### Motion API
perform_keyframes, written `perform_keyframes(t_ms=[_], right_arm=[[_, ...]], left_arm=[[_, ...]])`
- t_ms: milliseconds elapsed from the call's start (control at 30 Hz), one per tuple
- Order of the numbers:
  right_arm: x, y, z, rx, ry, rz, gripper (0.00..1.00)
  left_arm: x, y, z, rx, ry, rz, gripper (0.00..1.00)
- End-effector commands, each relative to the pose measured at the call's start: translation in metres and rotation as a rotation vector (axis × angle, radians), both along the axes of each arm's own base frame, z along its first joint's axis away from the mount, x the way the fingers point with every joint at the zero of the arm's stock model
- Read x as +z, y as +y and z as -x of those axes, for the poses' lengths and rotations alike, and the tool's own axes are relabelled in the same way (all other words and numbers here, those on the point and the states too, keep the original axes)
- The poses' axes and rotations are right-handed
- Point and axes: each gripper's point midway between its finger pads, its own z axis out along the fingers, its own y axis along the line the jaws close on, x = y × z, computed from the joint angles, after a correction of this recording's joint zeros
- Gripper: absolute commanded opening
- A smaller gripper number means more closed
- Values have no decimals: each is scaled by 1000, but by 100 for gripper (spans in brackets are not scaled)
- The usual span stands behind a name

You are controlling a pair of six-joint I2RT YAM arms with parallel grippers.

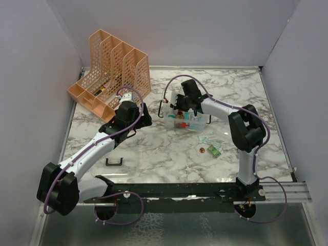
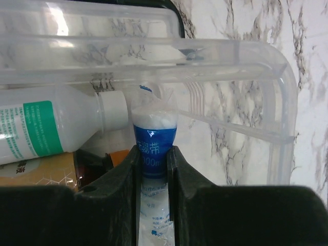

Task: Organize the medicine kit

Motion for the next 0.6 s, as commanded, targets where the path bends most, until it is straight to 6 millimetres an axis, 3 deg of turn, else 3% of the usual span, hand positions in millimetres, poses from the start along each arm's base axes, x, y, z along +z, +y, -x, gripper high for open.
perform_keyframes(t_ms=[0, 200, 433, 567], right_arm=[[5, 16, 11, 53, 119, -95, 13], [14, 24, 17, 75, 174, -148, 13], [12, 10, -7, -40, 80, -110, 20], [16, 7, -14, -71, 44, -109, 28]], left_arm=[[12, 2, -7, 14, -30, -4, 99], [11, 3, -7, 15, -26, -7, 99], [10, 2, -7, 13, -24, -8, 99], [9, 2, -7, 14, -23, -6, 99]])
